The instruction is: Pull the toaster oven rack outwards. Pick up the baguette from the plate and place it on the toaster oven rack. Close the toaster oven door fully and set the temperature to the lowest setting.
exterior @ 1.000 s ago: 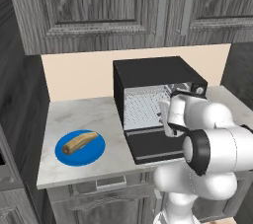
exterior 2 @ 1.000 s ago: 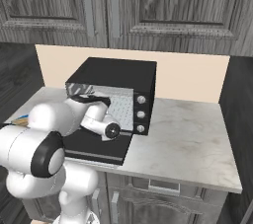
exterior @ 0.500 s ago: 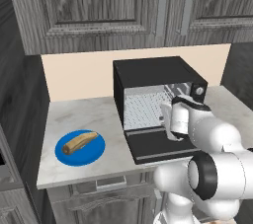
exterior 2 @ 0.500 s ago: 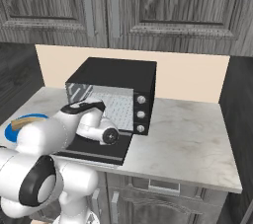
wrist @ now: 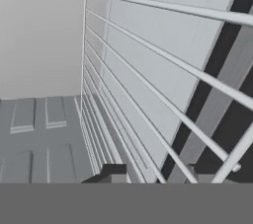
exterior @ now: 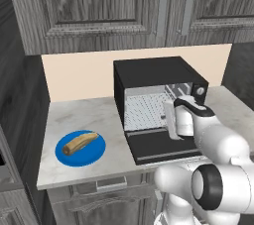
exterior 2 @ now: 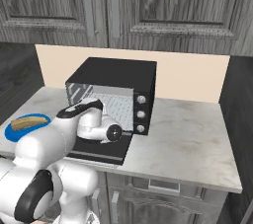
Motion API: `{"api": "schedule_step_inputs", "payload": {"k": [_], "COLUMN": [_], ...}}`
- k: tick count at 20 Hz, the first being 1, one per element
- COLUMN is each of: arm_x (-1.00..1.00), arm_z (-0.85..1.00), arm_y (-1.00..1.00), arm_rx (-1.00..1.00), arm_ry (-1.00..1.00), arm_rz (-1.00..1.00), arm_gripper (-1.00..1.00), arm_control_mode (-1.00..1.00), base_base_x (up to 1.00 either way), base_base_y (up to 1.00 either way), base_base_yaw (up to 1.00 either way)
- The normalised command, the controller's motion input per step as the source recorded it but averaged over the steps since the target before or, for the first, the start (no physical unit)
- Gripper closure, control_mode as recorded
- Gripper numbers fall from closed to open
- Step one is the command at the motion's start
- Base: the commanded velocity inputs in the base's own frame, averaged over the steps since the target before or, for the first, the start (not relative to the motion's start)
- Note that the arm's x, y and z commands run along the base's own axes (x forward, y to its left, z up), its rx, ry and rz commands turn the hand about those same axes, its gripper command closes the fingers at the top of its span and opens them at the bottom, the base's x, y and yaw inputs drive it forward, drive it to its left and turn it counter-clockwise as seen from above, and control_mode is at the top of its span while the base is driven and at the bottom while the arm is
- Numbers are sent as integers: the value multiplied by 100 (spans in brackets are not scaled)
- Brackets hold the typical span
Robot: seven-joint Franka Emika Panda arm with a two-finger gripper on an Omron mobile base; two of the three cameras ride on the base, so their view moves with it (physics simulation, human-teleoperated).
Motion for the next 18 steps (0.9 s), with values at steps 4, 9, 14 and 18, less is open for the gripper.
{"api": "schedule_step_inputs", "payload": {"k": [4, 9, 14, 18], "arm_x": [0, 0, -17, -37], "arm_z": [0, 0, 0, 0], "arm_y": [0, 0, 0, 0], "arm_rx": [0, 0, 0, 0], "arm_ry": [0, 0, 0, 0], "arm_rz": [0, 0, 0, 0], "arm_gripper": [-100, -100, -100, -100], "arm_control_mode": [-100, -100, -100, -100], "base_base_x": [0, 0, 0, 0], "base_base_y": [0, 0, 0, 0], "base_base_yaw": [0, 0, 0, 0]}}
